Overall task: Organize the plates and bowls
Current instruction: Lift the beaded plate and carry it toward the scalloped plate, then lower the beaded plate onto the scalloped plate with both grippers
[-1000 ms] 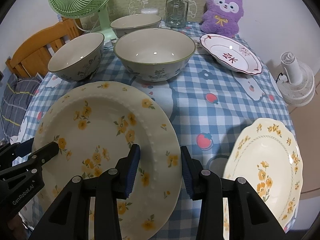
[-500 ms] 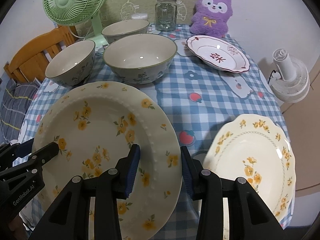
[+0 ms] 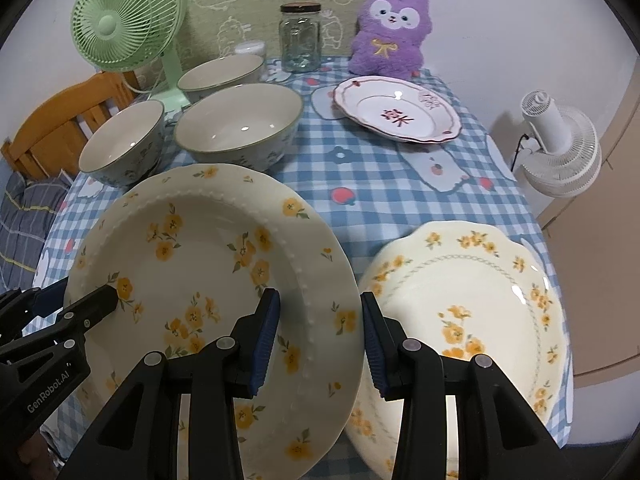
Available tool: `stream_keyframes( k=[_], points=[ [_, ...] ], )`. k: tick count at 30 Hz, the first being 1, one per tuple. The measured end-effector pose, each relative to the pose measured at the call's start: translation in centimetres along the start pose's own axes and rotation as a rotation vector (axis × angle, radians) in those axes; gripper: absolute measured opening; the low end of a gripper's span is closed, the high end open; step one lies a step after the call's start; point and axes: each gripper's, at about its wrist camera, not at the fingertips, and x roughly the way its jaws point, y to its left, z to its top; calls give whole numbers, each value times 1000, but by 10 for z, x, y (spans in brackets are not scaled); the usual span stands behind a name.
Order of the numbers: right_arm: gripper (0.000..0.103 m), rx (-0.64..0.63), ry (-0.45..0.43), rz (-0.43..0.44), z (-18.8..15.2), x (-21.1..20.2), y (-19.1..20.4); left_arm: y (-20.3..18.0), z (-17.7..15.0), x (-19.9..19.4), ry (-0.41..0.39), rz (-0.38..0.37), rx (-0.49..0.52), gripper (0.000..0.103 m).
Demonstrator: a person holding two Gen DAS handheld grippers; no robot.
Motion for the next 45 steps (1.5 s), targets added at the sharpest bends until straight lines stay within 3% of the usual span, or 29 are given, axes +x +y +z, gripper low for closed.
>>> stream_keyframes(
  k=[45],
  points=[
    [43,158,-23,-90,-28,-20,-130,-133,14,6,-1,-68,141,42]
  ],
)
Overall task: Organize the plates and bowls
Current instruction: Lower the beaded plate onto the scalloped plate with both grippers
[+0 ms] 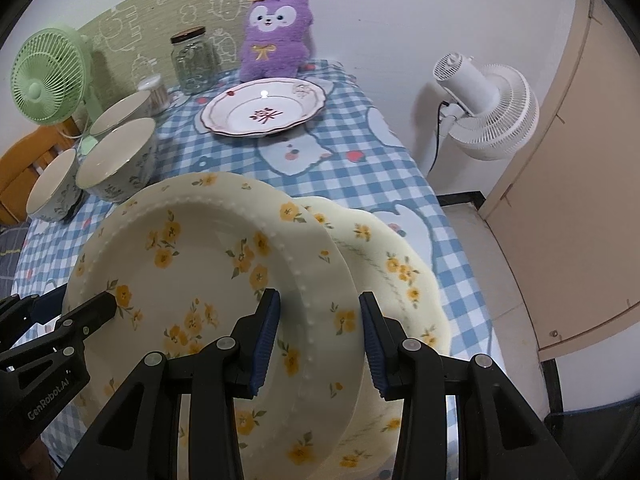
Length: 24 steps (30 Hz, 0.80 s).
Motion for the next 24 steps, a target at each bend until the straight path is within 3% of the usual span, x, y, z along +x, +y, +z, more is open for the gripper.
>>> stream_keyframes(
  k=[24],
  points=[
    [43,66,43,-35,-8,22,-55,-53,4,29,59,-34,53,42]
  ],
)
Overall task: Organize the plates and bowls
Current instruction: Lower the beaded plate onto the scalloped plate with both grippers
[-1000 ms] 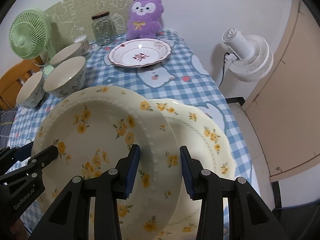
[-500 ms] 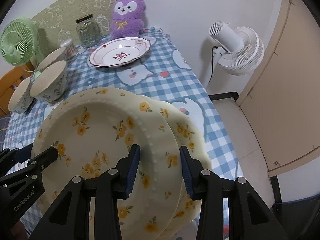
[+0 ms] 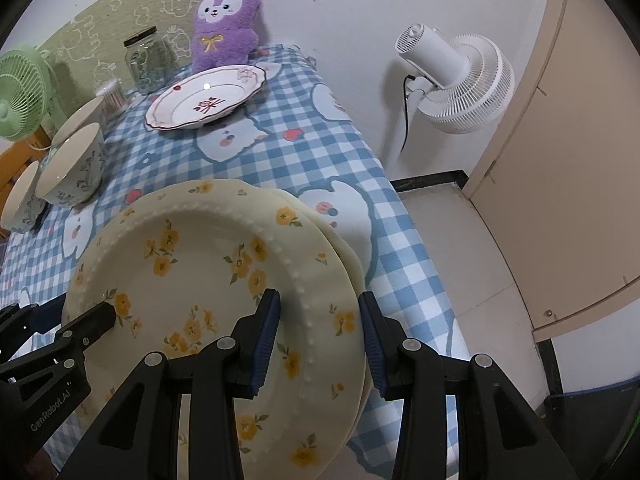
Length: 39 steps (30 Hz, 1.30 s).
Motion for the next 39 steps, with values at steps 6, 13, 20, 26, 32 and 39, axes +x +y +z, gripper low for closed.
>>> stream_keyframes(
  k=[6,13,20,26,32,39],
  points=[
    [43,-10,-12,1,1,2,-1,-1,1,2,-2,8,-7,43],
    [43,-24,-25,-21,1,3,2,2,0,7,7,-5,-20,43],
    [44,-39,-40,-60,2,7,7,3,-1,9,-1,-15,-16,43],
    [47,-60,-53,-105,2,10,16,2,-2,9,-14,-15,-3,43],
    [52,-66,-60,-117,2,11,18,3,-4,8,-28,-20,1,43],
    [63,-68,-82,-100,0,5,21,2,-6,7,-40,-12,-13,43]
  ],
)
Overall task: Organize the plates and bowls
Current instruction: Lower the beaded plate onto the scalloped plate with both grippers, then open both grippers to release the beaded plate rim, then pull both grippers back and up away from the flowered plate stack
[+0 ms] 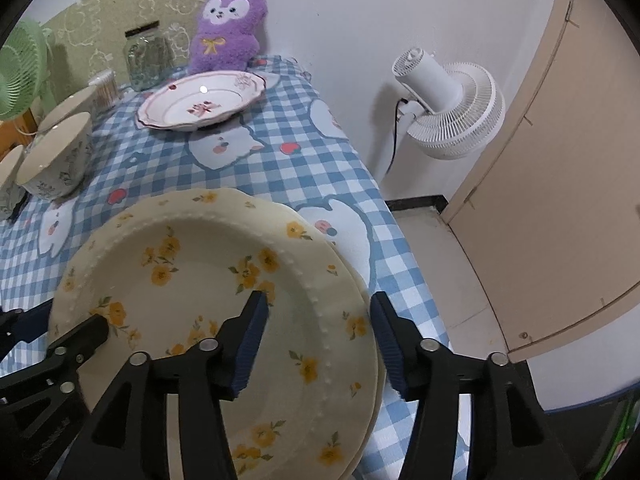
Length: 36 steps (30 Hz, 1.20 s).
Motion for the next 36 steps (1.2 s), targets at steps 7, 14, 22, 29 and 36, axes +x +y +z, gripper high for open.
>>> stream_keyframes(
  k=[7,14,22,29,36],
  points=[
    [78,-14,-61,-10,-3,-14,3,-5,-1,0,-6,34,-12,46],
    [79,13,-48,17,-6,-11,-8,-16,-1,5,-12,80,-1,54],
    [79,33,-43,45,-11,-10,-14,-20,-1,-5,-60,82,-5,74],
    [79,50,-59,35,-15,-19,-17,-22,-6,-21,-108,110,24,81],
    [79,46,-83,46,-21,-34,-12,-22,-21,-30,-105,101,17,81]
  ],
)
